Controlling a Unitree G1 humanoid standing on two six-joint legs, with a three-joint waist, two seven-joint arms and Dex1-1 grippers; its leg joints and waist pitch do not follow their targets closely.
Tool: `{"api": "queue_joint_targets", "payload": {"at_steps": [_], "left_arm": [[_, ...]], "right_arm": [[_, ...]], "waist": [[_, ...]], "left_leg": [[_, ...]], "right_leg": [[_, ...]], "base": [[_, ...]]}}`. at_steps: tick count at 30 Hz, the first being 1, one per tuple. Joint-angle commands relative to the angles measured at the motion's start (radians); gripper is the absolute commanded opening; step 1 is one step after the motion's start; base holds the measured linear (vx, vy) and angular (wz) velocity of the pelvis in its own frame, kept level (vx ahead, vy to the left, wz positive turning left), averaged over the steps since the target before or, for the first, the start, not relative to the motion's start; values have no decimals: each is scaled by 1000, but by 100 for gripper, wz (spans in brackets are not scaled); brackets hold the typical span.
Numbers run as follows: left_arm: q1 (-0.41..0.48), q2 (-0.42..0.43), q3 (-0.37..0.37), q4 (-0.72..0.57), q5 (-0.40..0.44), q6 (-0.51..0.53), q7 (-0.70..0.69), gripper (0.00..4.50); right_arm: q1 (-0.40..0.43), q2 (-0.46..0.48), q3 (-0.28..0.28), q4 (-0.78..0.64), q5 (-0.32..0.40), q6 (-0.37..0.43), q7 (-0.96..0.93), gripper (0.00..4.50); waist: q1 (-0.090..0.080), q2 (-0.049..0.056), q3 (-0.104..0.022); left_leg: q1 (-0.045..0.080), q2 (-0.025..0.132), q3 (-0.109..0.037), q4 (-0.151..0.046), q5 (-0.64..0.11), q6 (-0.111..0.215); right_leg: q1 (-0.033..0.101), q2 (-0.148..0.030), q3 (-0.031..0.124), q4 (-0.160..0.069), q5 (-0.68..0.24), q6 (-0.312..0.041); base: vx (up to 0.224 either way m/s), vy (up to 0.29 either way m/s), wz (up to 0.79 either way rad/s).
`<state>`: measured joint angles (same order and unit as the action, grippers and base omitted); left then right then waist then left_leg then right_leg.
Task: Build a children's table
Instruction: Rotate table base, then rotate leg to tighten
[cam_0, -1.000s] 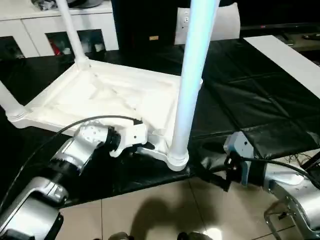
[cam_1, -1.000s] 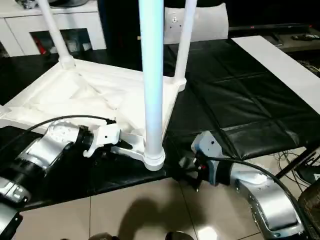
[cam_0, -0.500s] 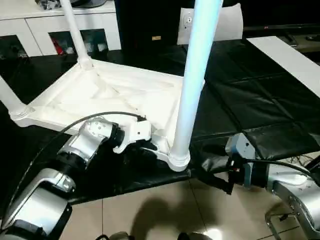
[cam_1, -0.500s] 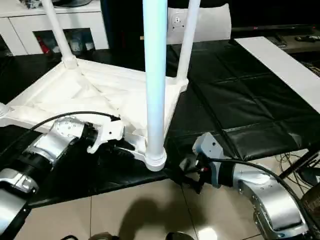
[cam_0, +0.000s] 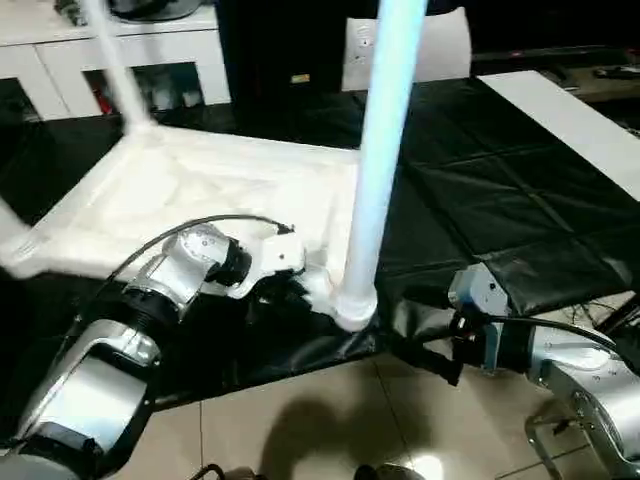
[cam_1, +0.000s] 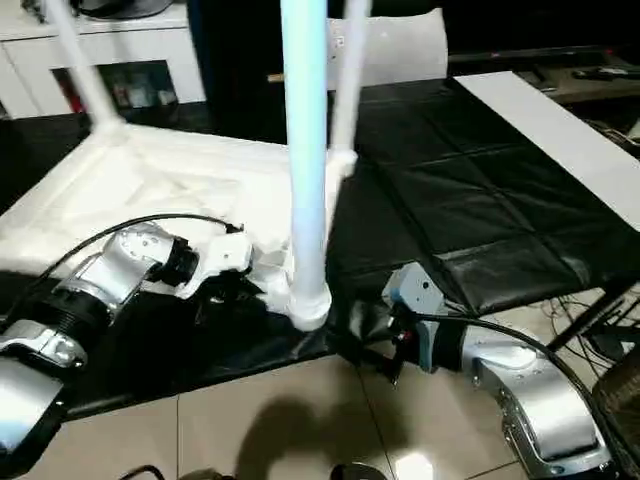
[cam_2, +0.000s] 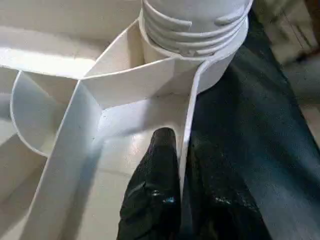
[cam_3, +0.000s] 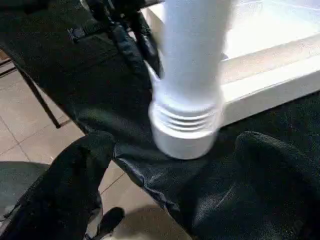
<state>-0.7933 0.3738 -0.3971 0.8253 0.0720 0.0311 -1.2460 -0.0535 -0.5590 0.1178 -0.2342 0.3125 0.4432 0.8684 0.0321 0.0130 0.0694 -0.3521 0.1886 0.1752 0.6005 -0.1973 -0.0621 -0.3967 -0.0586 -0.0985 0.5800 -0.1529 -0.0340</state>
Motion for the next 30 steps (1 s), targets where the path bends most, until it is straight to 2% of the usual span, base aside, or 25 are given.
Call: {"api": "queue_joint_targets", "payload": {"at_steps": [1, 4, 7, 9, 12, 14, 16, 17, 19, 22, 24, 28, 30], "left_arm": [[9, 6, 83, -5, -47, 81, 107, 8], [13, 1, 90, -10, -45, 96, 126, 2], [51, -8, 95, -38, -46, 24, 130, 1], [59, -3, 88, -35, -31, -47, 136, 1], [67, 7, 77, -40, -11, -77, 137, 1], [77, 21, 67, -52, -9, -90, 110, 1], [89, 27, 76, -77, -33, -86, 71, 1], [95, 30, 79, -88, -38, -87, 58, 1], [109, 36, 75, -100, -41, -125, 32, 1], [109, 31, 76, -97, -71, -170, -31, 1], [107, 27, 71, -101, -86, -181, -72, 1], [103, 22, 47, -104, -106, -228, -172, 1], [99, 21, 35, -101, -99, -251, -196, 1]], "right_arm": [[-15, 1, -15, -5, 3, -7, -13, 450], [-18, 5, -17, -4, -2, -7, -21, 450], [-32, 30, -15, 19, -37, -6, -83, 450], [-39, 48, -16, 30, -47, -3, -114, 450], [-46, 62, -14, 40, -56, -2, -138, 450], [-49, 78, -12, 47, -57, 1, -158, 450], [-53, 97, -19, 56, -55, 8, -182, 450], [-55, 101, -22, 60, -54, 4, -185, 450], [-59, 102, -25, 68, -53, -3, -182, 450], [-72, 94, -28, 70, -34, -15, -145, 450], [-86, 86, -25, 73, -16, -15, -112, 450], [-133, 87, -10, 113, 30, -37, -25, 450], [-152, 85, -2, 133, 49, -48, 27, 450]], "waist": [[15, -13, -81], [12, -13, -82], [11, -12, -86], [14, -8, -87], [21, -6, -87], [24, -5, -84], [27, -1, -82], [26, -3, -81], [27, -2, -82], [31, -1, -83], [34, -5, -83], [43, -2, -85], [54, -1, -86]], "left_leg": [[-9, 27, -16, -56, -128, 80], [-11, 26, -14, -54, -111, 94], [-14, 30, -16, -56, -88, 97], [-7, 32, -14, -55, -94, 98], [-3, 39, -14, -57, -96, 96], [-3, 40, -15, -61, -118, 83], [0, 38, -14, -62, -131, 72], [-1, 38, -14, -62, -139, 66], [0, 39, -15, -63, -133, 63], [2, 40, -14, -63, -129, 65], [2, 40, -13, -62, -125, 67], [2, 44, -13, -62, -112, 73], [6, 46, -11, -61, -115, 72]], "right_leg": [[66, -83, 45, -87, -410, -99], [65, -81, 45, -83, -371, -111], [66, -82, 46, -74, -316, -129], [59, -82, 48, -75, -300, -140], [59, -83, 52, -67, -261, -155], [61, -88, 52, -66, -269, -160], [59, -89, 53, -71, -296, -153], [61, -90, 53, -73, -312, -147], [59, -90, 54, -73, -318, -142], [59, -90, 55, -70, -297, -147], [60, -90, 57, -67, -284, -153], [61, -93, 58, -62, -268, -163], [56, -93, 59, -62, -263, -168]], "base": [[0, 0, 0], [0, 0, 0], [0, 0, 0], [0, 0, 0], [0, 0, 0], [0, 0, 0], [0, 0, 0], [0, 0, 0], [0, 0, 0], [0, 0, 0], [0, 0, 0], [0, 0, 0], [0, 0, 0]]}}
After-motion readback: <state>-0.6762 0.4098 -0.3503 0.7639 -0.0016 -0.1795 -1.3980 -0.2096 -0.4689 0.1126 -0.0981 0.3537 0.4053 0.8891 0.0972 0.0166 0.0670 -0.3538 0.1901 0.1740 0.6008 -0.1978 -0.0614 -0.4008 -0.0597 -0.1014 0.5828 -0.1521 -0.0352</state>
